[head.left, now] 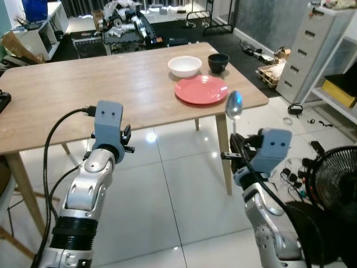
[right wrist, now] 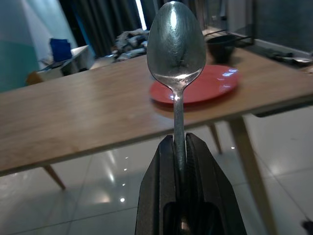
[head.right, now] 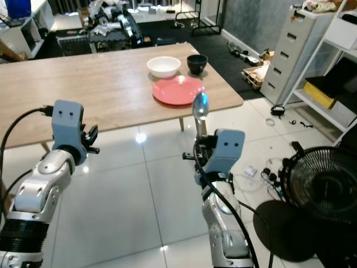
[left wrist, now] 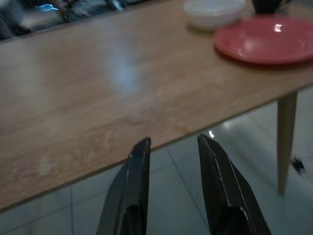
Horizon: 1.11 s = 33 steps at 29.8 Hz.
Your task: Setting the table
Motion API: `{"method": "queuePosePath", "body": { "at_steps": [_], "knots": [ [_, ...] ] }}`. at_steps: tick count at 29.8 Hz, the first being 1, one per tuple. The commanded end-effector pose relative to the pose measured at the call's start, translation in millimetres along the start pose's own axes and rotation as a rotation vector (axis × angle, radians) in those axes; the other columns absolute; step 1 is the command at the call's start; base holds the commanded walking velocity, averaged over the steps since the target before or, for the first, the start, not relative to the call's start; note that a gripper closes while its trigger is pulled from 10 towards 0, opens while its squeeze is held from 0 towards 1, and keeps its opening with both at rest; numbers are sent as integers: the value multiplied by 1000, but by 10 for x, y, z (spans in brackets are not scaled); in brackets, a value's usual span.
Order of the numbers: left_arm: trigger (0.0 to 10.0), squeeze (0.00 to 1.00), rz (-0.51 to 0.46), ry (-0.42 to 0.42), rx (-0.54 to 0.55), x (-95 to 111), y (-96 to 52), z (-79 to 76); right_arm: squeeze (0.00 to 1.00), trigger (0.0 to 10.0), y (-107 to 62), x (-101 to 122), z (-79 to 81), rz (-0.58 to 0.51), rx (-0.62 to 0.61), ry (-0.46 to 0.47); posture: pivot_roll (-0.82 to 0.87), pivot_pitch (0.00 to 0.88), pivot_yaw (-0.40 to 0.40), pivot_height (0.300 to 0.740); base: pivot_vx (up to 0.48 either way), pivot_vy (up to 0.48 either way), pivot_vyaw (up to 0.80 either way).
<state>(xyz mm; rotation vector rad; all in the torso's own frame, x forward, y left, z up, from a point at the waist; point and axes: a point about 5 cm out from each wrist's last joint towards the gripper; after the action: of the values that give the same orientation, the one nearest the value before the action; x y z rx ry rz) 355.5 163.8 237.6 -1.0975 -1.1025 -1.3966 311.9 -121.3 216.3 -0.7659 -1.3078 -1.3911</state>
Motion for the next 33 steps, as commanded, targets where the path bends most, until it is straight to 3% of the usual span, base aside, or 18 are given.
{"method": "queuePosePath", "body": {
  "at_steps": [1,2,3,4,12,17,25,33],
  "knots": [
    [10000,0,17,-7,-122,-48,-45,-75,0,10000,-4,-24,68,7,39,-3,110,130,139,740,480,0,0],
    [10000,0,20,-17,-245,-42,-93,-131,0,10000,1,-26,108,8,66,-6,114,129,139,740,480,0,0],
    [10000,0,20,-17,-245,-42,-93,-131,0,10000,1,-26,108,8,66,-6,114,129,139,740,480,0,0],
    [10000,0,23,-25,-325,-39,-129,-168,0,10000,5,-27,136,9,82,-8,115,128,139,740,480,0,0],
    [10000,0,3,45,-463,28,-257,-66,0,10000,9,-53,291,29,206,-22,121,130,142,740,480,0,0],
    [10000,0,-12,55,-606,140,-518,78,0,10000,27,-89,336,40,232,-25,135,131,140,740,480,0,0],
    [10000,0,18,53,-689,104,-759,59,0,10000,81,-139,345,59,212,-40,148,130,136,740,480,0,0],
    [10000,0,42,50,-697,31,-799,-1,0,10000,113,-198,337,85,145,-54,149,123,132,740,480,0,0]
  ]
}}
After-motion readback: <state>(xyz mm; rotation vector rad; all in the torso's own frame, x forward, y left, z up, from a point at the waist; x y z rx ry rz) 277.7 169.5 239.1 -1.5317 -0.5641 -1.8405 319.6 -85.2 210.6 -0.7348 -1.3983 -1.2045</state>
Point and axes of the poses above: a point about 5 cm out from each wrist's last joint towards the gripper, its own y axis pointing out of the wrist towards the gripper, its own x axis along the axis of the wrist's last joint, z = x × y, and after that the axes turned 3 degrees about y, right-handed
